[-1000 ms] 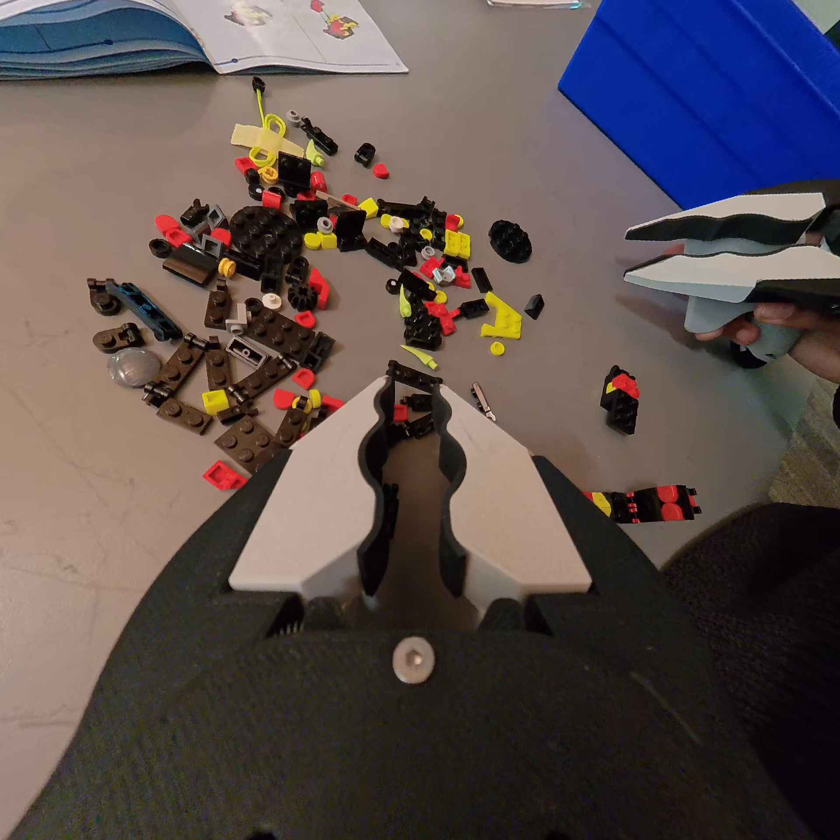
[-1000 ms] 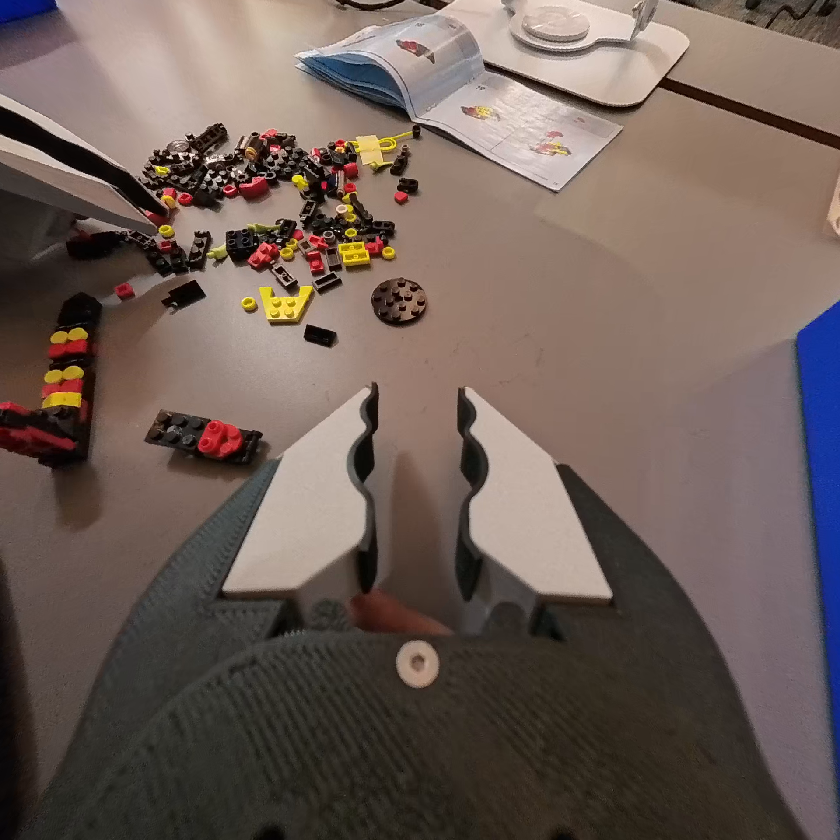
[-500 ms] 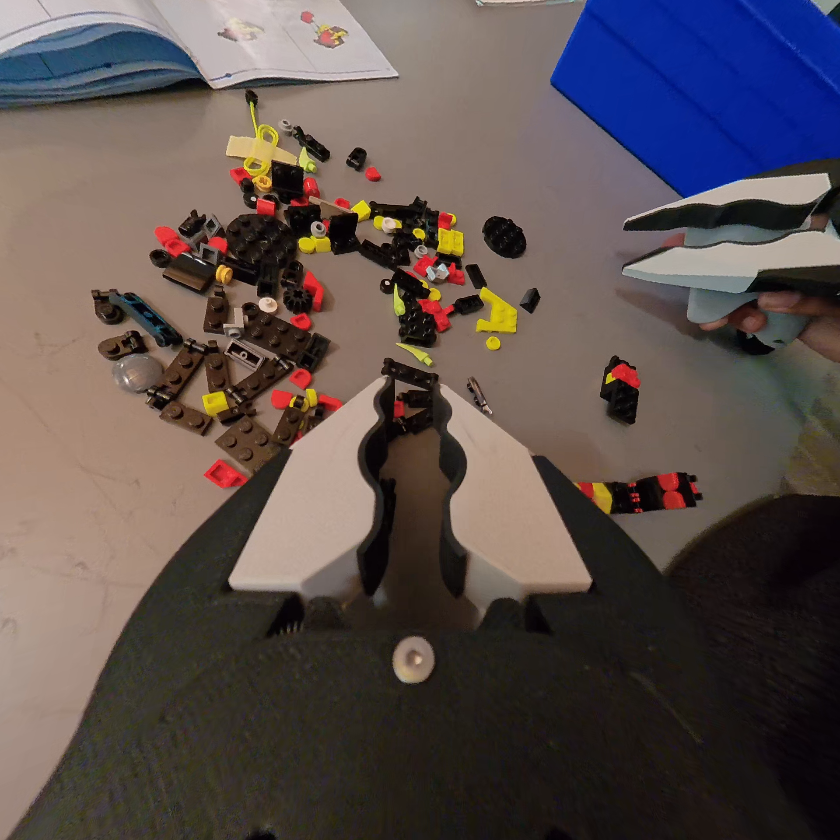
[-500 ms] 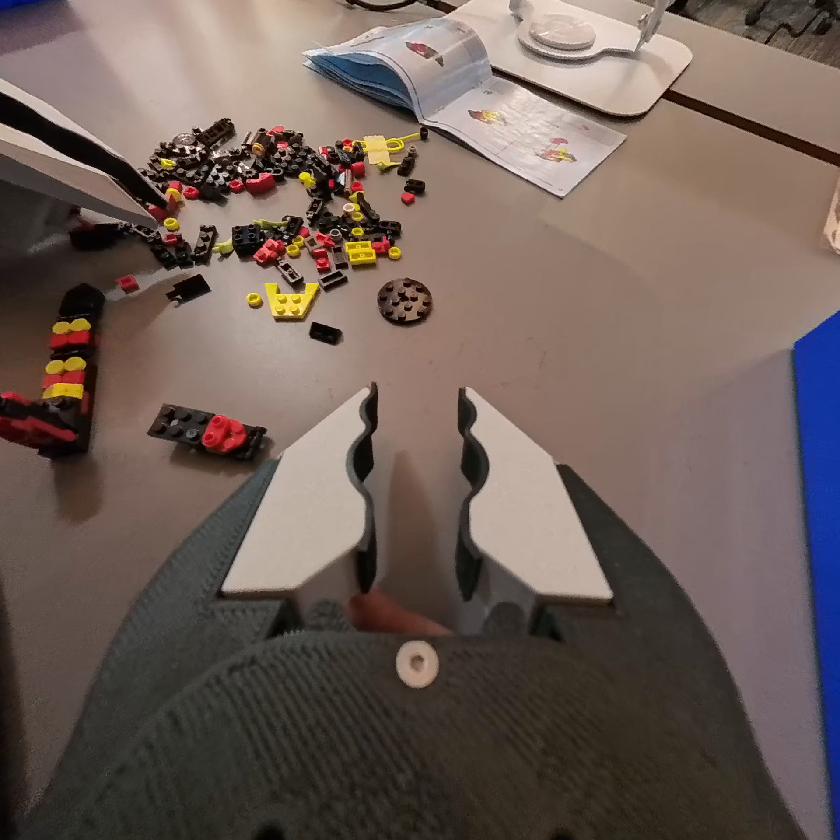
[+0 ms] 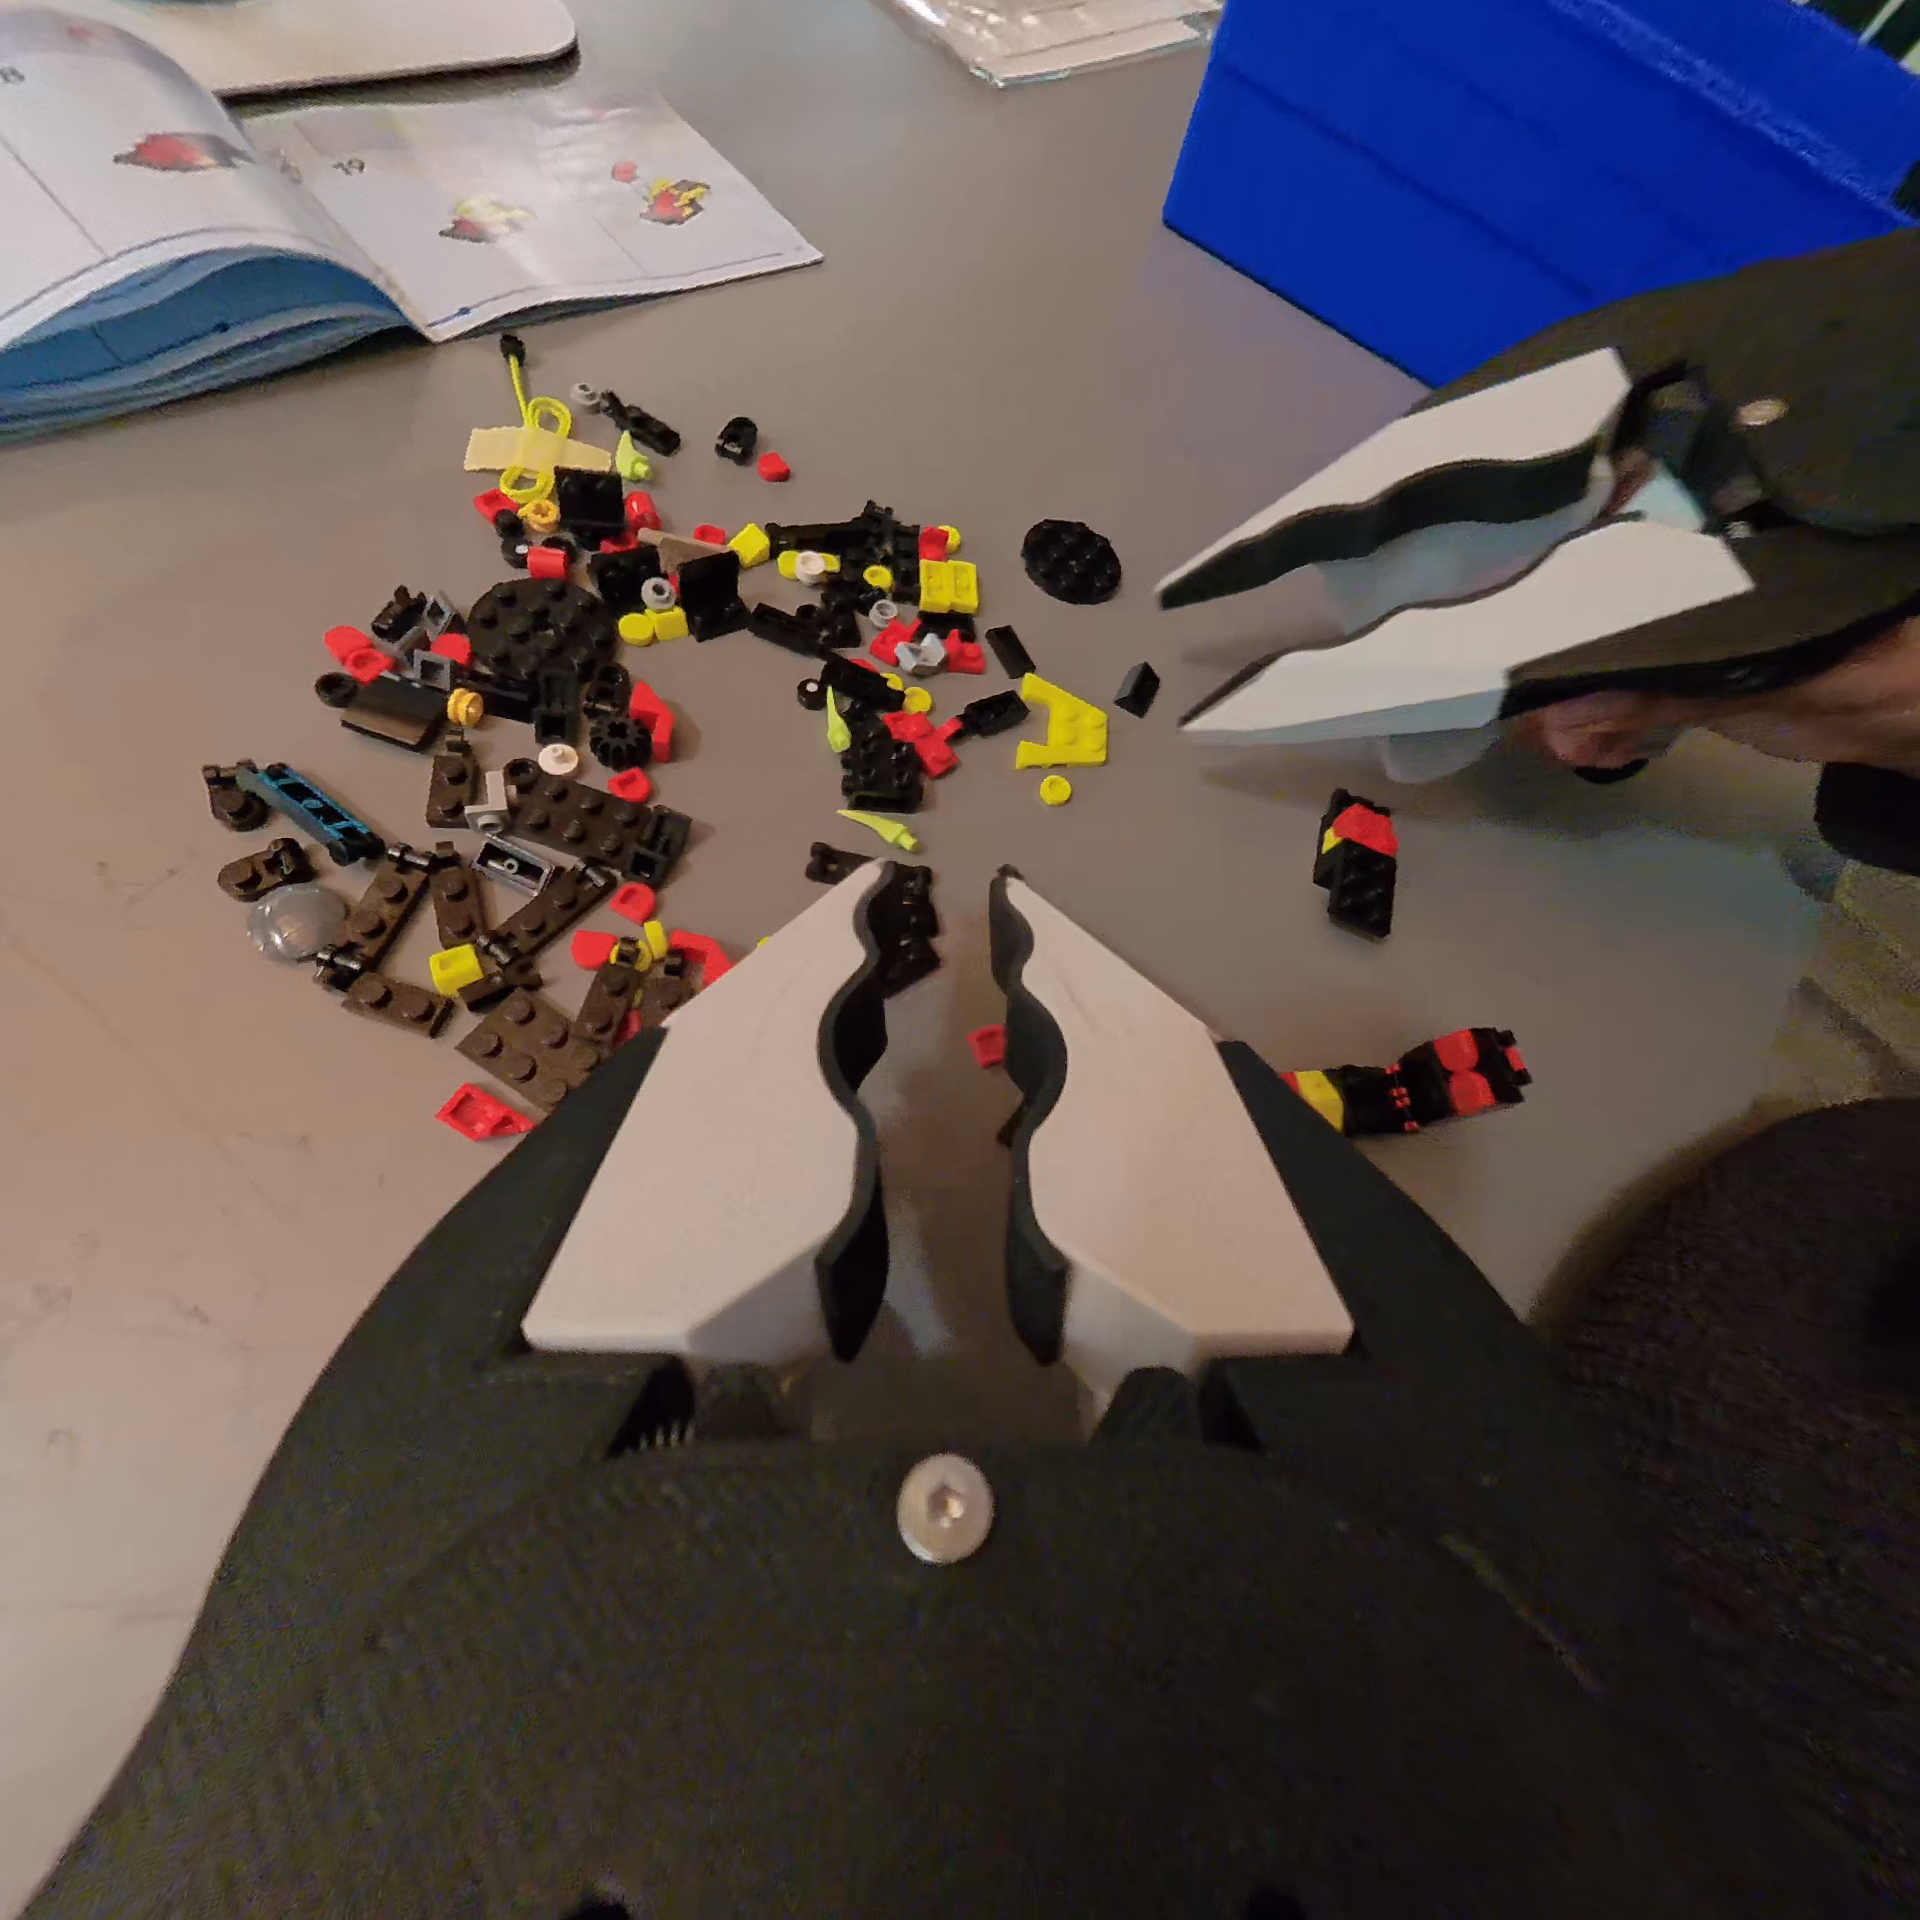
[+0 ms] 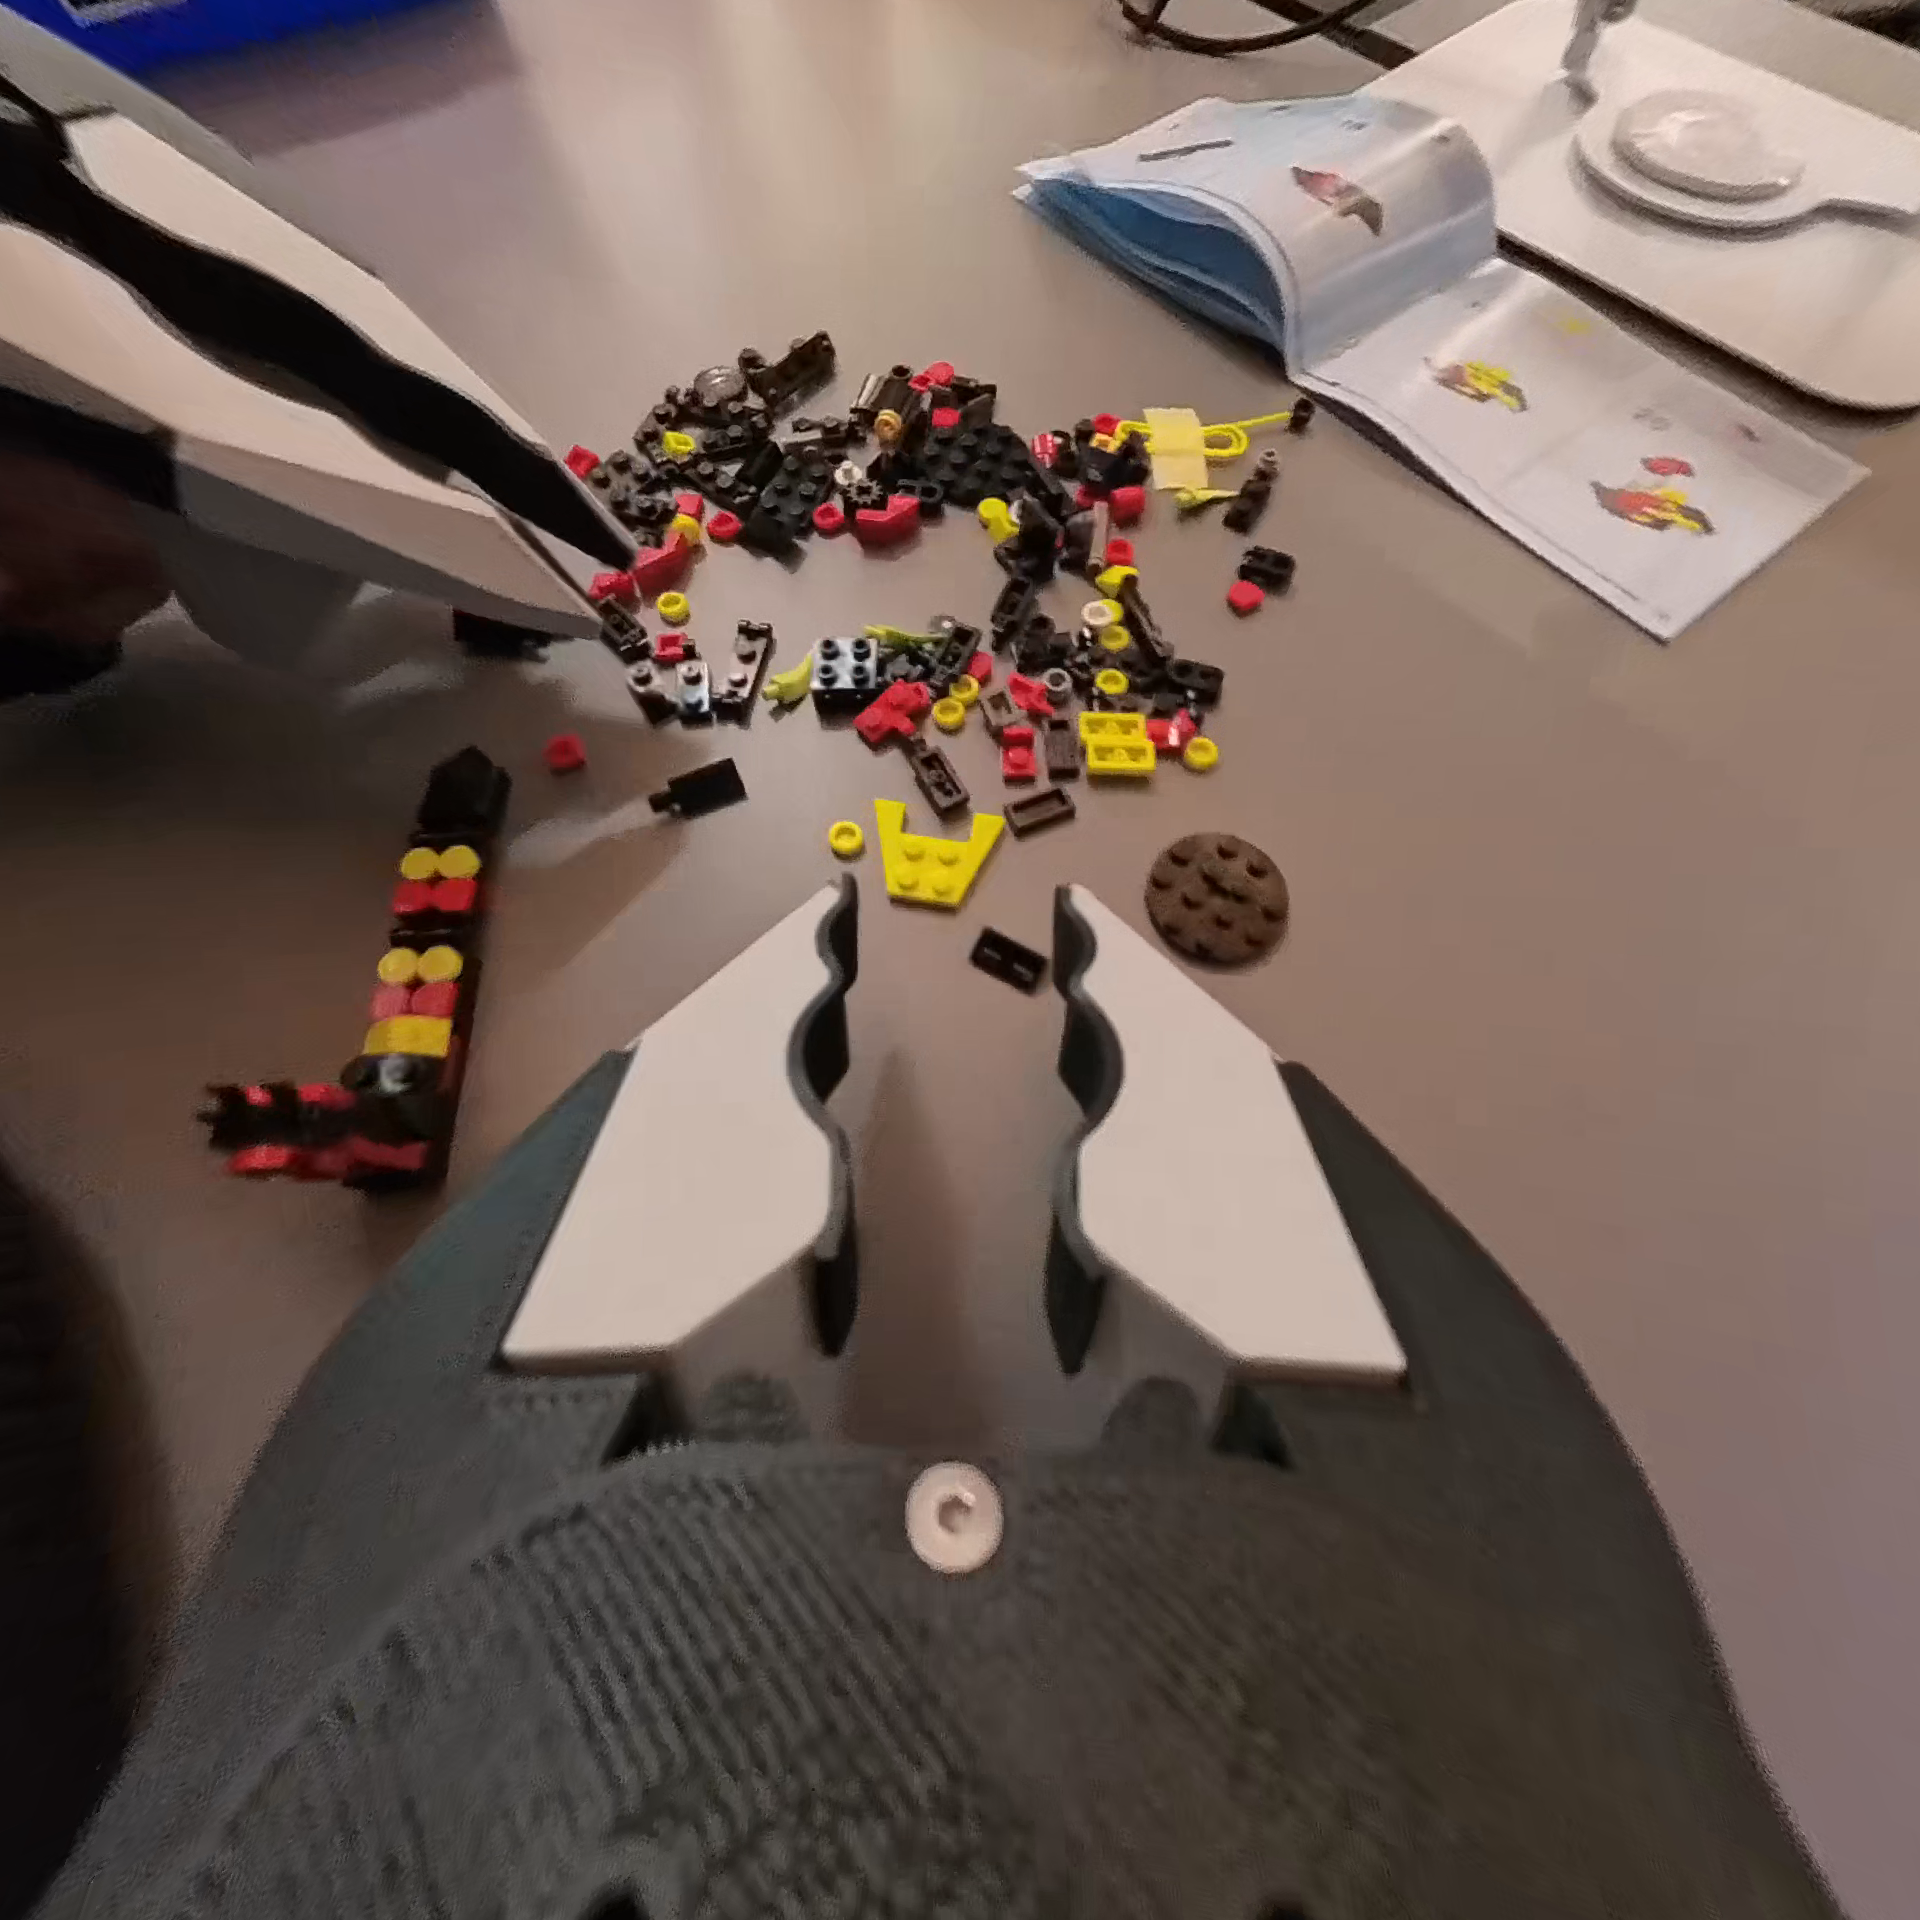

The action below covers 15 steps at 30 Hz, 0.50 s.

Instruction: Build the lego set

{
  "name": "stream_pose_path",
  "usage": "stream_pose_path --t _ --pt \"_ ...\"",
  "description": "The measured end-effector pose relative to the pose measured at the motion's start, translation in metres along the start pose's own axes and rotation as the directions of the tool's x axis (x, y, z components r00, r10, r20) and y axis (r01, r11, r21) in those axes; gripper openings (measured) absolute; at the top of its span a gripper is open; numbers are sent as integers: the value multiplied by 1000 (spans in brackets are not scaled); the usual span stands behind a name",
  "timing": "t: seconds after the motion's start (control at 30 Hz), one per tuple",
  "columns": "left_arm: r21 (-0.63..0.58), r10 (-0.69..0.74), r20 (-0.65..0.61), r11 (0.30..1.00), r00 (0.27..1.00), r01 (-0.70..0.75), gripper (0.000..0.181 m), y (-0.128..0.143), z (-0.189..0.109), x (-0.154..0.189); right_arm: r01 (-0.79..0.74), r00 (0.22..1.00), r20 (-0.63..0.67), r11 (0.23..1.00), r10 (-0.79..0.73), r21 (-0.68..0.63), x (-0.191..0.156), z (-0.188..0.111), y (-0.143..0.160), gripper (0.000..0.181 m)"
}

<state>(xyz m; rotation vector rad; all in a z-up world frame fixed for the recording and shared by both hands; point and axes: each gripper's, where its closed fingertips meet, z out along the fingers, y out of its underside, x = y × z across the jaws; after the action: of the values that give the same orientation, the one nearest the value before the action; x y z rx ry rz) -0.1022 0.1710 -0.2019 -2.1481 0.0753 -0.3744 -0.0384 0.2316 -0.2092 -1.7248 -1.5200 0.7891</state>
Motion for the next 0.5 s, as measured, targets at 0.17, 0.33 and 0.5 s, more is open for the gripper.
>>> stream_pose_path --t 0.17,0.33,0.5 --pt "18 72 2 997 997 -72 14 -3 -4 11 -34 999 13 997 35 -72 -2 17 6 38" --pt "26 92 -30 995 995 -91 19 -4 -4 25 -76 997 17 990 78 -118 2 27 11 34" --pt "24 144 -54 989 988 -143 24 -2 -4 38 -59 997 51 993 64 -106 5 18 9 17"
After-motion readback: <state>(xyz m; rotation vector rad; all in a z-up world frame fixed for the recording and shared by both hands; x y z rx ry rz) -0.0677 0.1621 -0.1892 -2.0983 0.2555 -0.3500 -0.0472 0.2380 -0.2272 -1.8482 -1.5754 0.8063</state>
